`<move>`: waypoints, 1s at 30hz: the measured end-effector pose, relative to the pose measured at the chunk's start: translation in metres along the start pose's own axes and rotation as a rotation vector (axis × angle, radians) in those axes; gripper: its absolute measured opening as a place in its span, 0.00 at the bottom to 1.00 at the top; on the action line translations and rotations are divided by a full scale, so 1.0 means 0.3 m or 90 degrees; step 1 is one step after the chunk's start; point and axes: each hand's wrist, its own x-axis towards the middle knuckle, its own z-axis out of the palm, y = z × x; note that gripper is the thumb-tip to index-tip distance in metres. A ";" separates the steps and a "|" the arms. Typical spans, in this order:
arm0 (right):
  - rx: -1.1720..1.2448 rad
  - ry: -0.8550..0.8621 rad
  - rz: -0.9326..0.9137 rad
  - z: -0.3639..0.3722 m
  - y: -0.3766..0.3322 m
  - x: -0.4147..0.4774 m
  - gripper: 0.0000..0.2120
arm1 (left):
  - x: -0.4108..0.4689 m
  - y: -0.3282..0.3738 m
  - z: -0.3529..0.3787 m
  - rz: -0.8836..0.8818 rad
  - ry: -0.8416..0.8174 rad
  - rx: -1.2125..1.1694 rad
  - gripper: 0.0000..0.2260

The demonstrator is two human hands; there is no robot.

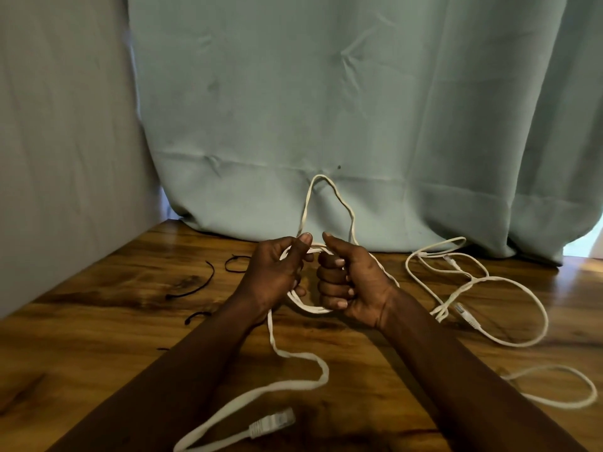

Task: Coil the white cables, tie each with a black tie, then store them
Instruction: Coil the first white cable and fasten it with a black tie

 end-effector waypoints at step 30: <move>0.100 0.063 -0.125 -0.046 -0.092 -0.022 0.25 | 0.045 0.021 -0.111 0.071 0.158 0.146 0.07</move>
